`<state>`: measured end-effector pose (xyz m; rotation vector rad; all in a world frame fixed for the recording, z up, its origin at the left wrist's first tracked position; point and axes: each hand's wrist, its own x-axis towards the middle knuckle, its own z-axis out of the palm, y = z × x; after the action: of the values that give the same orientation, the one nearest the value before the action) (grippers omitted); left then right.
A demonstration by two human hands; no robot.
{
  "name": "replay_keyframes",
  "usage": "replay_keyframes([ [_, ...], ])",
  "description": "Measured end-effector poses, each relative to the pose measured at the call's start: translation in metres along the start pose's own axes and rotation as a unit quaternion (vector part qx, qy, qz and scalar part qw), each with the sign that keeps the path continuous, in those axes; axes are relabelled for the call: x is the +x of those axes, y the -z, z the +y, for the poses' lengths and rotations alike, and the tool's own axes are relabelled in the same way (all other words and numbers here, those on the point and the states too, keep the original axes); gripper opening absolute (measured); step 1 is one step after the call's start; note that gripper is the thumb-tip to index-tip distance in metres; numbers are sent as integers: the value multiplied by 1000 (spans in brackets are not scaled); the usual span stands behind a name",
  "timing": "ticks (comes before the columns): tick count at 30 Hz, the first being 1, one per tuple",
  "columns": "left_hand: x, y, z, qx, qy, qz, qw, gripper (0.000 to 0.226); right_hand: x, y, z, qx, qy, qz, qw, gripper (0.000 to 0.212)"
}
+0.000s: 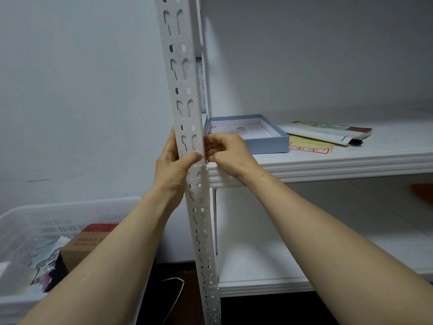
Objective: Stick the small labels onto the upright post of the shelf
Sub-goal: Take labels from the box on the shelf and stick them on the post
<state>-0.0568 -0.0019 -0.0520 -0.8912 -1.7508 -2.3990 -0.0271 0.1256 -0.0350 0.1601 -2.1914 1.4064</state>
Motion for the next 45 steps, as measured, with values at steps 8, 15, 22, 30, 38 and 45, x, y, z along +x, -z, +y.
replay_keyframes([
  [8,4,-4,-4,21,1,59,998,64,1,-1,0,-8,-2,1,1000,44],
  [15,7,-9,-4,-6,12,93,996,66,-1,-1,-2,-15,-1,4,1000,46],
  [22,4,-1,0,-58,24,10,998,63,-5,-2,-3,4,-13,35,999,41],
  [30,6,3,-3,-103,31,20,994,35,-32,-19,20,-269,250,285,885,19],
  [38,7,10,-3,-66,17,29,997,21,-18,-18,14,-421,360,328,765,14],
  [45,8,12,-5,-76,11,15,997,17,-12,-19,3,-486,417,327,695,24],
])
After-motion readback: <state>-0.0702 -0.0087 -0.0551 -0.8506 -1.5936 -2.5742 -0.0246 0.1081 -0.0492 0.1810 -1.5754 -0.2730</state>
